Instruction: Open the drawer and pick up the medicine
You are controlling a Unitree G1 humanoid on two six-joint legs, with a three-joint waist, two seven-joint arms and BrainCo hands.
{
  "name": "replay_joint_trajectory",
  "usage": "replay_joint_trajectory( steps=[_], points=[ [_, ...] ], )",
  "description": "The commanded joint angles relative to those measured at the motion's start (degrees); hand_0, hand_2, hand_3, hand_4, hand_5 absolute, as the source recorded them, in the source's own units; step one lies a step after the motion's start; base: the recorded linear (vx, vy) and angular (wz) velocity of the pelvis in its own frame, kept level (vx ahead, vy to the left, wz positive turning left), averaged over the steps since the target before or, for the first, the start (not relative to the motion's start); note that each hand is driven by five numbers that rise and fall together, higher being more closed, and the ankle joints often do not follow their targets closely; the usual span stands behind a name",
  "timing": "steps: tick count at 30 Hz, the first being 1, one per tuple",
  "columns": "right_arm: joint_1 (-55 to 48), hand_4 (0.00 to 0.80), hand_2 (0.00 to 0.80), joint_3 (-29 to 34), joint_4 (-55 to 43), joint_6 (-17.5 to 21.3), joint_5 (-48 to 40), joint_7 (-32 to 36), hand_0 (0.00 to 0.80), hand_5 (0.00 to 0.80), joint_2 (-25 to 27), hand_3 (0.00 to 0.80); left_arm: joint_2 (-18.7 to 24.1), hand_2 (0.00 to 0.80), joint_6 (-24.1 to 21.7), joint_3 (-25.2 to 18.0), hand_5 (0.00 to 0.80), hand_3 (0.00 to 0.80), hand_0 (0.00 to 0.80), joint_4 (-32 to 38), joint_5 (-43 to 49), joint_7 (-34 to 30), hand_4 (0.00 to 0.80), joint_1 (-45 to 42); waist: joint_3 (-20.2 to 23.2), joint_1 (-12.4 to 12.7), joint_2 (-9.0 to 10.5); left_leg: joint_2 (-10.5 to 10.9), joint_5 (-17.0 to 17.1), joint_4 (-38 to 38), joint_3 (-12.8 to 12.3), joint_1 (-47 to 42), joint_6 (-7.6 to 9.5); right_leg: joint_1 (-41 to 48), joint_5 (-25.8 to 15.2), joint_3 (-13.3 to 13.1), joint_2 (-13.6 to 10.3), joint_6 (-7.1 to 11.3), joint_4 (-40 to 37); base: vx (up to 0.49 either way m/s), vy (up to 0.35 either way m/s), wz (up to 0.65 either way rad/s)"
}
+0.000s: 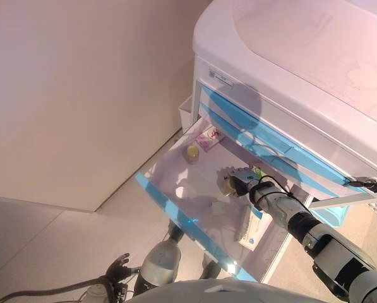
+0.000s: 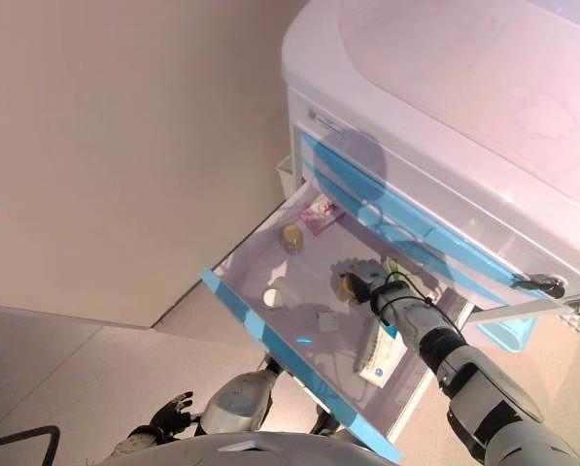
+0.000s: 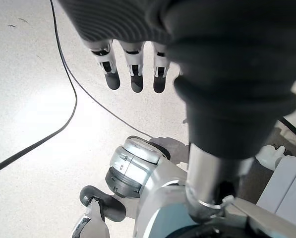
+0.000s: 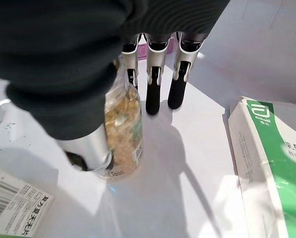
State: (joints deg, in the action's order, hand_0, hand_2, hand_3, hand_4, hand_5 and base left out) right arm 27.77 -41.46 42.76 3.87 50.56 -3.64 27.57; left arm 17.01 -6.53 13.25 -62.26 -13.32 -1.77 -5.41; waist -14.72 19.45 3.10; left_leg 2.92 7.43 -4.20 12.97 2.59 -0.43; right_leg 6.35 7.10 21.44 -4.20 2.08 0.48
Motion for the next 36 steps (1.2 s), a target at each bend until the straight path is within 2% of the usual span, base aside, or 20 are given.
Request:
replay_joint_trajectory(
  steps=[1, 19, 23, 26, 31, 34, 35, 36],
  points=[
    [1.91, 0.8, 0.8, -2.03, -1.18, 0.48, 0.52, -1.35, 0.8, 0.8, 0.04, 0.8, 1.5, 0.0, -1.02, 2.71, 0.0, 0.0, 0.0, -2.2, 2.34, -0.32, 0.0, 1.77, 1.45, 1.07, 0.44, 1.69, -5.69, 1.39, -0.08, -0.36, 1.17, -6.35, -7.69, -3.49, -4.79, 3.91, 1.55, 0.0, 0.0, 0.0],
    [1.11, 0.8, 0.8, -1.74, -3.23, 0.85, 0.01, -1.81, 0.8, 0.8, 0.09, 0.8, 1.55, 0.0, -1.39, 1.9, 0.0, 0.0, 0.0, -2.72, 3.15, -0.27, 0.0, 1.61, 1.72, 0.98, 1.07, 1.51, -5.86, 1.16, -0.11, -0.82, 1.18, -5.85, -7.69, -3.55, -4.43, 3.79, 1.24, 0.0, 0.0, 0.0],
    [0.77, 0.8, 0.8, -1.66, -8.6, 2.05, -0.13, -0.96, 0.8, 0.8, 1.65, 0.8, 1.66, 0.0, -0.93, 1.31, 0.0, 0.0, 0.0, -2.53, 3.1, -0.16, 0.0, 1.61, 1.78, 0.48, 1.41, 1.39, -5.88, 1.01, -0.32, -1.01, 1.15, -5.78, -7.93, -3.81, -4.24, 3.89, 1.07, 0.0, 0.0, 0.0],
    [0.91, 0.8, 0.8, -2.18, -19.08, 2.49, -2.5, 4.02, 0.8, 0.8, 5.57, 0.8, 2.32, 0.0, -0.29, 0.11, 0.0, 0.0, 0.0, -2.37, 2.97, -0.25, 0.0, 1.59, 1.88, -0.38, 2.01, 1.03, -6.0, 0.87, -0.99, -1.41, 1.05, -5.61, -8.18, -4.31, -4.01, 4.03, 0.94, -0.001, -0.011, -0.01],
    [0.04, 0.8, 0.8, 0.72, -39.47, 4.44, -9.71, 20.8, 0.8, 0.8, 13.45, 0.8, 3.2, 0.0, 0.59, -2.19, 0.0, 0.0, 0.0, -3.25, 2.82, -0.06, 0.0, 1.68, 2.5, -2.53, 3.46, 0.19, -6.26, 0.38, -2.96, -2.47, 1.09, -5.34, -8.66, -6.06, -3.26, 4.21, 0.49, -0.003, -0.036, -0.11],
    [1.0, 0.8, 0.8, 3.52, -48.57, 4.54, -23.02, 31.68, 0.8, 0.8, 18.07, 0.8, 3.64, 0.0, 0.97, -3.27, 0.0, 0.0, 0.0, -3.99, 2.65, -0.26, 0.0, 1.76, 3.17, -4.01, 4.2, -0.29, -6.49, 0.19, -4.39, -3.14, 0.99, -5.2, -8.82, -7.32, -2.87, 4.15, 0.24, -0.007, -0.012, -0.24],
    [1.37, 0.8, 0.8, 4.87, -51.83, 2.69, -27.48, 34.05, 0.8, 0.8, 19.51, 0.8, 3.64, 0.0, 1.17, -3.59, 0.0, 0.0, 0.0, -4.35, 2.46, -0.22, 0.0, 1.87, 3.55, -4.54, 4.41, -0.44, -6.62, 0.18, -4.82, -3.38, 0.92, -5.14, -8.8, -7.84, -2.72, 4.09, 0.23, 0.0, 0.002, -0.28],
    [1.98, 0.8, 0.8, 6.1, -53.22, 2.81, -31.19, 34.23, 0.8, 0.8, 20.57, 0.8, 3.73, 0.0, 1.21, -3.79, 0.0, 0.0, 0.0, -4.62, 2.25, -0.29, 0.0, 1.95, 3.85, -4.99, 4.6, -0.49, -6.7, 0.14, -5.23, -3.58, 0.9, -5.07, -8.86, -8.18, -2.63, 4.07, 0.12, 0.001, 0.006, -0.31]
  ],
)
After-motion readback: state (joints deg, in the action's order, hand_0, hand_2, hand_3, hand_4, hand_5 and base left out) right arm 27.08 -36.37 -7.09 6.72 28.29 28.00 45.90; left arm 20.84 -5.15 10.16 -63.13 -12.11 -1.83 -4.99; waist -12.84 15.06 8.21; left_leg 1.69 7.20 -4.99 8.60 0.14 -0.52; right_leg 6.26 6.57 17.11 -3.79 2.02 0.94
